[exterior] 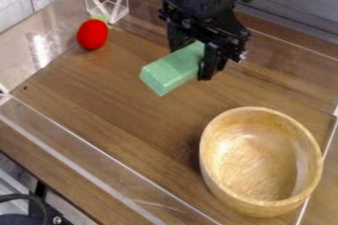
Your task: Remove the green block from the brown bowl and put it on the table
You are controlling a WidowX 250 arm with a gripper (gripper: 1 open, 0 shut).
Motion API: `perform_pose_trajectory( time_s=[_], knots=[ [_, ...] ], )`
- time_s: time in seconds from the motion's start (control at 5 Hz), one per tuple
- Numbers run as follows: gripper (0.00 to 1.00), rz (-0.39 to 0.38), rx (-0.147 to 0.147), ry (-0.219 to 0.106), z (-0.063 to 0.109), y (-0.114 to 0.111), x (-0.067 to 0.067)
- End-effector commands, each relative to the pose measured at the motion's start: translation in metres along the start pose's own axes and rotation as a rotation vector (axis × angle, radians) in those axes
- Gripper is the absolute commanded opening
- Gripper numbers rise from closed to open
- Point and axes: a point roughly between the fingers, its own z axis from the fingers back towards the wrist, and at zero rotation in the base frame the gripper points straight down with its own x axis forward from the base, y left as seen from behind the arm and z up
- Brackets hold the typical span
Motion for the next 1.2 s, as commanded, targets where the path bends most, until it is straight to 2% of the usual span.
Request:
perform_pose_trajectory(
  time_s=[0.0,0.4,0.6,0.8,1.0],
  knots=[
    [0.00,-0.013,0.008,-0.065,0.013,-0.003,0.014],
    [0.00,-0.109,-0.002,-0.095,-0.005,0.001,-0.005],
    [0.00,-0.101,0.022,-0.128,0.002,-0.003,-0.001],
    [0.00,-0.100,0.039,-0.137,0.009,0.000,0.003],
    [0.00,-0.066,0.053,-0.143,0.018,-0.008,-0.005]
  ],
)
